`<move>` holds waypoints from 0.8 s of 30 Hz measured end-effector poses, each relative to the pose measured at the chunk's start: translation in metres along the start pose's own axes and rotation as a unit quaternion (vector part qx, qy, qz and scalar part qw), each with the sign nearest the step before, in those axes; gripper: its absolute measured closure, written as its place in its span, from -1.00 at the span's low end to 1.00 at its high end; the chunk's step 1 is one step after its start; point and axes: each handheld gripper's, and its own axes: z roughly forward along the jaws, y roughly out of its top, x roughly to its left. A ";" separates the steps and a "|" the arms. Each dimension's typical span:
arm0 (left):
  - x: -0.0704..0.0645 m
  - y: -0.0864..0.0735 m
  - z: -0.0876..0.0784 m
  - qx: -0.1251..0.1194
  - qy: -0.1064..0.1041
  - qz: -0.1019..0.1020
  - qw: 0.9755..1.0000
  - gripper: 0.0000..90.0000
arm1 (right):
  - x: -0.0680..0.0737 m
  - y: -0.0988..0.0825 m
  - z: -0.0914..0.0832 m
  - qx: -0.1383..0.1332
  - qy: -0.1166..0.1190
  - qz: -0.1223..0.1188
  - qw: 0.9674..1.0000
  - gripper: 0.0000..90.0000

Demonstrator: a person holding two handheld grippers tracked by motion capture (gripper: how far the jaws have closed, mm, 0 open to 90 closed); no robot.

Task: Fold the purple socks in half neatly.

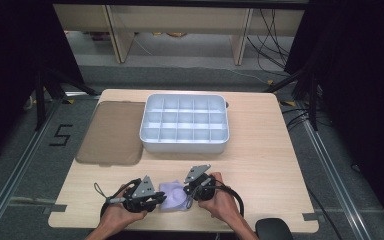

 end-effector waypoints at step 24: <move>0.014 -0.011 -0.018 0.006 -0.015 -0.102 0.995 0.16 | 0.013 0.009 -0.002 -0.004 0.036 -0.035 0.999 1.00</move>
